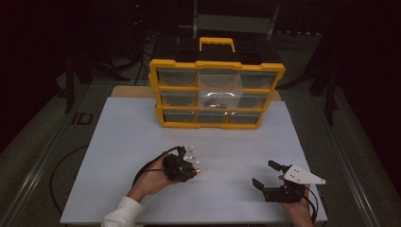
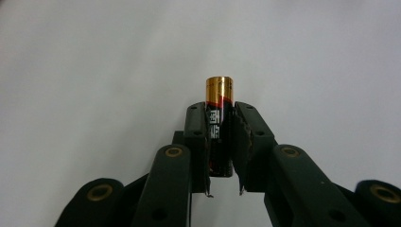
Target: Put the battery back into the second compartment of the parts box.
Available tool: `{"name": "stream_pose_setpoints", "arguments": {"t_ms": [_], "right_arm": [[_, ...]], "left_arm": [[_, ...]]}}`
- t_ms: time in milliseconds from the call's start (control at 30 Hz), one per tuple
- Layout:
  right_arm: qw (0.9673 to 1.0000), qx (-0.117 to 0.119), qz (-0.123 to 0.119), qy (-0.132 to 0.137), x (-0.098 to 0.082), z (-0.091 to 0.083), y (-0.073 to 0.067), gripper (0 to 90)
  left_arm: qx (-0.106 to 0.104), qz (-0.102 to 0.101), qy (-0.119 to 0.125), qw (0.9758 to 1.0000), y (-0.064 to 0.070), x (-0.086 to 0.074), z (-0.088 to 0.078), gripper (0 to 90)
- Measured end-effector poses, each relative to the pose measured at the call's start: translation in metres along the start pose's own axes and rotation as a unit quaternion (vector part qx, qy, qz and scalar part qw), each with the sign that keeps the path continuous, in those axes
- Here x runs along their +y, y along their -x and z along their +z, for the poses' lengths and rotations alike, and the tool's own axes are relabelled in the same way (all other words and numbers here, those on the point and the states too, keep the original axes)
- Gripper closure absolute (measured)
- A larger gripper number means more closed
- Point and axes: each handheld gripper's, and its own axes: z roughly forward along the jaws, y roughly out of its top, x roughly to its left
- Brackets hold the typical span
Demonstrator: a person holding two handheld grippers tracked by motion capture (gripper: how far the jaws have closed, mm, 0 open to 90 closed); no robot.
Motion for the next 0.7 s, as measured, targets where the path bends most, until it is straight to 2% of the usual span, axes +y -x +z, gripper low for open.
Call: {"name": "stream_pose_setpoints", "arguments": {"t_ms": [33,433,700], "right_arm": [[1.0000,0.000,0.000,0.000,0.000,0.000,0.000,8.5],[1.0000,0.000,0.000,0.000,0.000,0.001,0.000,8.6],[1.0000,0.000,0.000,0.000,0.000,0.002,0.000,8.5]], "left_arm": [[0.000,0.000,0.000,1.0000,0.000,0.000,0.000,77.9],[0.013,-0.009,0.049,0.9987,-0.020,0.008,-0.045,77.9],[0.017,-0.010,0.067,0.9976,-0.029,0.012,-0.062,77.9]]}}
